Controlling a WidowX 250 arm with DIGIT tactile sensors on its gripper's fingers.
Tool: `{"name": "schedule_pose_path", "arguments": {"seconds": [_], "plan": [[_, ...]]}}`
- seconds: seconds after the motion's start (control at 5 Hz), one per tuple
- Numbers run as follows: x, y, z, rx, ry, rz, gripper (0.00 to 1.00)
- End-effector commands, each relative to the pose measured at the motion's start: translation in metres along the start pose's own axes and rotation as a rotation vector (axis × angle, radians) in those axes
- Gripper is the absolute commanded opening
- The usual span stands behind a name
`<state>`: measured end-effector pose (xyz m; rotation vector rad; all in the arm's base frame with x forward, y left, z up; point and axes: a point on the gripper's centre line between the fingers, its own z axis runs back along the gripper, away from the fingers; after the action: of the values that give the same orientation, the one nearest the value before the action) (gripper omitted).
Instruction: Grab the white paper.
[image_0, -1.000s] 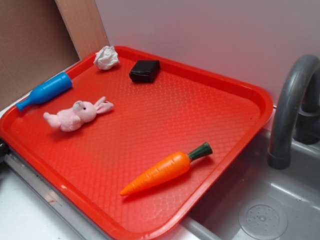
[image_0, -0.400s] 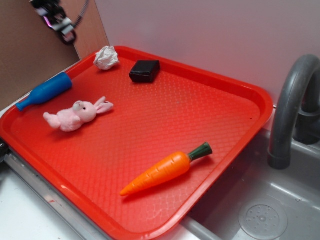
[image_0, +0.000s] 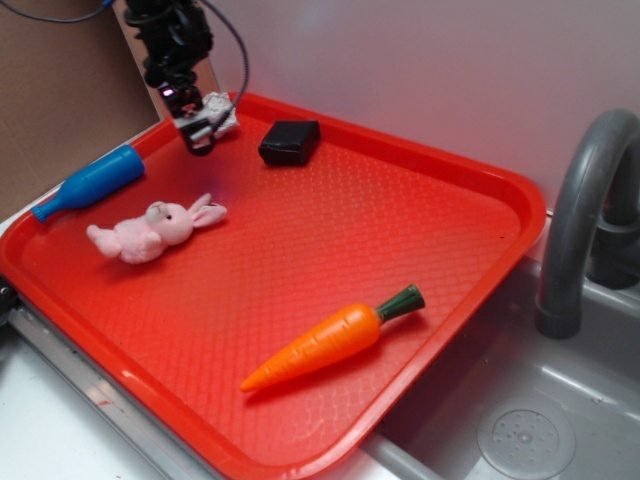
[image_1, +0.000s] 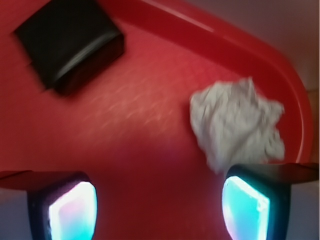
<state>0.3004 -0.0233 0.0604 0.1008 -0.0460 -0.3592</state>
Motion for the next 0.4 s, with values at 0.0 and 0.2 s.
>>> {"name": "schedule_pose_path", "arguments": {"seconds": [0.0, 0.2], "plan": [[0.0407, 0.0286, 0.0040, 0.022, -0.046, 0.045, 1.00], [0.0426, 0.0379, -0.0042, 0.054, -0.017, 0.063, 1.00]]}}
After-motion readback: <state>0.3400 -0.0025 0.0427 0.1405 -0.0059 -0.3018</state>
